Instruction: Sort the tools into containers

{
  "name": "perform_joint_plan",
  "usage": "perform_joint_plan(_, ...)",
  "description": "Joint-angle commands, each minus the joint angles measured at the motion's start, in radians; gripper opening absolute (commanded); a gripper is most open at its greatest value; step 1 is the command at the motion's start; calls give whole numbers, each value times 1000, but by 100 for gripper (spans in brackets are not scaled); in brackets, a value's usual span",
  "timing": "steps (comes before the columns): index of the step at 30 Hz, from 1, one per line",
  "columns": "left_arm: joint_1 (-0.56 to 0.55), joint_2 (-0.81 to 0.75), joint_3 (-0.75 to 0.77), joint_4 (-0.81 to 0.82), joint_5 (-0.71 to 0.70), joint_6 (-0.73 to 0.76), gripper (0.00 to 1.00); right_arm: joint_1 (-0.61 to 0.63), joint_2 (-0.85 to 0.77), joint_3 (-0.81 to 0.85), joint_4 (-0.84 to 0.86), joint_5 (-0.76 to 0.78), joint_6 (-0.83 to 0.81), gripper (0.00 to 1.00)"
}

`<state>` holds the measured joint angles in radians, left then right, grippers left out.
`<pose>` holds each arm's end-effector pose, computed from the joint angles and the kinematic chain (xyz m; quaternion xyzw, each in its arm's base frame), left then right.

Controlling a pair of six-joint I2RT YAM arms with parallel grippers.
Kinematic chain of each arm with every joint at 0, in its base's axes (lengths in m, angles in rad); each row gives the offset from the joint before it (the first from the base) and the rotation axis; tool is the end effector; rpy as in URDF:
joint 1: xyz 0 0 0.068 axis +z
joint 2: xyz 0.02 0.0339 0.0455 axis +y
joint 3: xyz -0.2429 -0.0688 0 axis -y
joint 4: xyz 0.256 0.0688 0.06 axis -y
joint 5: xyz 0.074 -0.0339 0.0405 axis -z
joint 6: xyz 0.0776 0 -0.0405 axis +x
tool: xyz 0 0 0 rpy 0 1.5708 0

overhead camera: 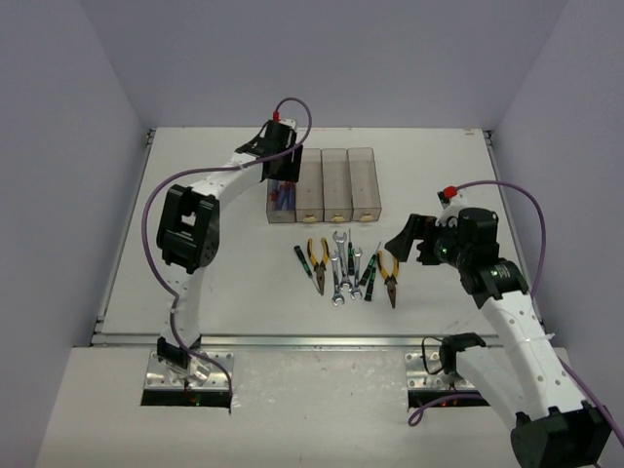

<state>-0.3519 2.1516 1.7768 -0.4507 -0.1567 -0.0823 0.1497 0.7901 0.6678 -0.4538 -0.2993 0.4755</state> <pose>0.4882 -0.1664 0.1680 0.0965 0.9239 -0.0070 0.3701 0.2287 0.0576 0.2337 0.0707 0.8691 0.2698 0.4086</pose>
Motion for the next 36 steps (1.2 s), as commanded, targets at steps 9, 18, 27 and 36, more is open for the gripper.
perform_joint_plan(9, 8, -586, -468, 123, -121, -365, 100, 26, 102, 50, -24, 23, 27, 96)
perform_joint_plan(18, -19, -1084, -812, 54, -98, -504, 100, 364, 296, 40, 16, 382, 187, 61)
perform_joint_plan(27, -30, -1293, -818, -164, -176, -349, 100, 418, 435, 1, 34, 453, 245, 44)
perform_joint_plan(36, -30, -1305, -927, -143, -138, -304, 100, 447, 558, -25, 100, 428, 288, 33)
